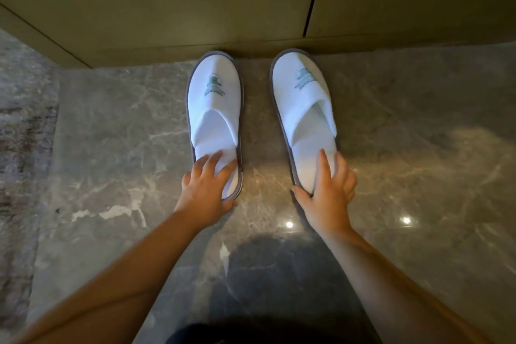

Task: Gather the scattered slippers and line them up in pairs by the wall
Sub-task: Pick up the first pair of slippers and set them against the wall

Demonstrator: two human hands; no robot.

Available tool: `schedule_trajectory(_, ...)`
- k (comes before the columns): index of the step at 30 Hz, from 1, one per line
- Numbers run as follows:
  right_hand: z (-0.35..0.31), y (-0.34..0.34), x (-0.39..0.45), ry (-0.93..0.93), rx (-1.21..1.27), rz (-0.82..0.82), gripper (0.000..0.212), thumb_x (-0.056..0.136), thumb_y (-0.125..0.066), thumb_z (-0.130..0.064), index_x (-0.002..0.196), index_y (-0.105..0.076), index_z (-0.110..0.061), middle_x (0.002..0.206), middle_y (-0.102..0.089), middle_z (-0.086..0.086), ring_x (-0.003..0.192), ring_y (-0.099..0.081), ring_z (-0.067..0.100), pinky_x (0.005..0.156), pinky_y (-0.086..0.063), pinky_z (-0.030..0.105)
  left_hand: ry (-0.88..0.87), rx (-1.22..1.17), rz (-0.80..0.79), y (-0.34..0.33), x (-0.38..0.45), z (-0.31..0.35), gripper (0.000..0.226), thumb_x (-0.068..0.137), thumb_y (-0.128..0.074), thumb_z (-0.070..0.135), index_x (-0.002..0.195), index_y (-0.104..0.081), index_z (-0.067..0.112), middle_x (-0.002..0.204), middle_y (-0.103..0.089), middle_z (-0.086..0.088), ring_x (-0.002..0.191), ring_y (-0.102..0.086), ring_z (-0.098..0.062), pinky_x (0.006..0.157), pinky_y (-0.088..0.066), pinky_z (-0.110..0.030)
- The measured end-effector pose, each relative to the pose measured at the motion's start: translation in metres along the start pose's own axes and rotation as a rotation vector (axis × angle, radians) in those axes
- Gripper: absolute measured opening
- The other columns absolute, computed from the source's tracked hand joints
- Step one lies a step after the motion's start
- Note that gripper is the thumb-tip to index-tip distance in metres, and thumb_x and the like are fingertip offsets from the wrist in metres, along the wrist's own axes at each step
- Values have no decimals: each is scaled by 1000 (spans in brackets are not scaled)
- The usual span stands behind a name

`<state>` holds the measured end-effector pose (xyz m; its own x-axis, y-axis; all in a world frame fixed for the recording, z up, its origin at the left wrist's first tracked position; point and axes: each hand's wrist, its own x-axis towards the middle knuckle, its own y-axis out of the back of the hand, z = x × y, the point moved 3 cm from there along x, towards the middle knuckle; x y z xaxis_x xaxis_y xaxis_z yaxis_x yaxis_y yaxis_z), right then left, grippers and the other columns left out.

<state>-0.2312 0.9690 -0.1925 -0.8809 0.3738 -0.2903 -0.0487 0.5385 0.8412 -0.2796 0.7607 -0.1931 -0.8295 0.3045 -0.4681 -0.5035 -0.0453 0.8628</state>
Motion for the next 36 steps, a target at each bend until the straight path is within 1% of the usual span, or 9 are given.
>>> schedule_trajectory(7, -7, -11, 11, -96, -94, -51, 93, 69, -69, -46, 140, -12, -24, 149, -11, 19, 132, -18, 38, 107, -25, 50, -13, 7, -3, 1, 1, -1, 78, 75, -62, 45, 139, -19, 32, 154, -10, -4, 139, -10, -30, 107, -27, -54)
schedule_trajectory(11, -8, -13, 12, -100, -131, -48, 97, 65, -71, -50, 139, -15, -23, 147, -18, 21, 130, -23, 39, 105, -27, 50, -19, 6, -8, 0, 1, -3, 77, 76, -60, 47, 139, -19, 33, 154, -10, -3, 139, -9, -28, 109, -25, -53)
schedule_trajectory(16, -15, -16, 10, -102, -106, -38, 98, 61, -73, -51, 138, -19, -22, 143, -25, 22, 127, -26, 38, 103, -27, 50, -23, -10, -5, 1, 1, -4, 76, 76, -59, 47, 139, -19, 33, 154, -10, -2, 139, -9, -28, 110, -22, -53)
schedule_trajectory(24, -16, -17, 9, -110, -92, -47, 98, 61, -73, -51, 137, -19, -21, 141, -26, 22, 127, -27, 38, 104, -28, 50, -24, -31, 4, 2, 0, -2, 76, 76, -61, 45, 139, -21, 31, 154, -12, -4, 139, -11, -29, 110, -22, -53)
schedule_trajectory(28, -18, -15, 9, -94, -127, -73, 98, 63, -70, -54, 139, -16, -21, 146, -20, 21, 131, -23, 38, 106, -25, 50, -23, -36, 5, 2, 0, -1, 77, 76, -61, 46, 139, -21, 30, 154, -12, -4, 140, -11, -29, 111, -21, -53)
schedule_trajectory(30, -21, -10, 8, -70, -133, -78, 94, 67, -67, -54, 139, -17, -20, 150, -16, 18, 135, -19, 36, 109, -23, 50, -11, -30, -11, 4, -2, -1, 79, 76, -60, 47, 140, -19, 30, 154, -10, -4, 140, -10, -29, 112, -19, -51)
schedule_trajectory(32, -29, 3, 7, -25, -118, -80, 83, 73, -64, -50, 138, -22, -19, 150, -18, 16, 135, -20, 35, 109, -23, 48, 8, -27, -38, 12, -8, 1, 77, 78, -58, 47, 140, -18, 27, 154, -12, -5, 140, -12, -29, 112, -20, -48)
schedule_trajectory(34, -41, 25, 3, 36, -103, -119, 64, 81, -58, -40, 133, -33, -13, 143, -33, 16, 128, -32, 34, 104, -31, 44, 27, -73, -58, 31, -21, 7, 70, 81, -57, 42, 139, -24, 22, 152, -20, -8, 137, -23, -31, 110, -26, -45)
schedule_trajectory(36, -58, 58, -7, 69, -47, -167, 43, 86, -52, -31, 123, -47, -9, 128, -54, 16, 113, -50, 34, 88, -40, 35, 46, -180, -55, 63, -43, 16, 60, 83, -57, 35, 135, -34, 17, 146, -33, -10, 129, -36, -31, 105, -33, -42)
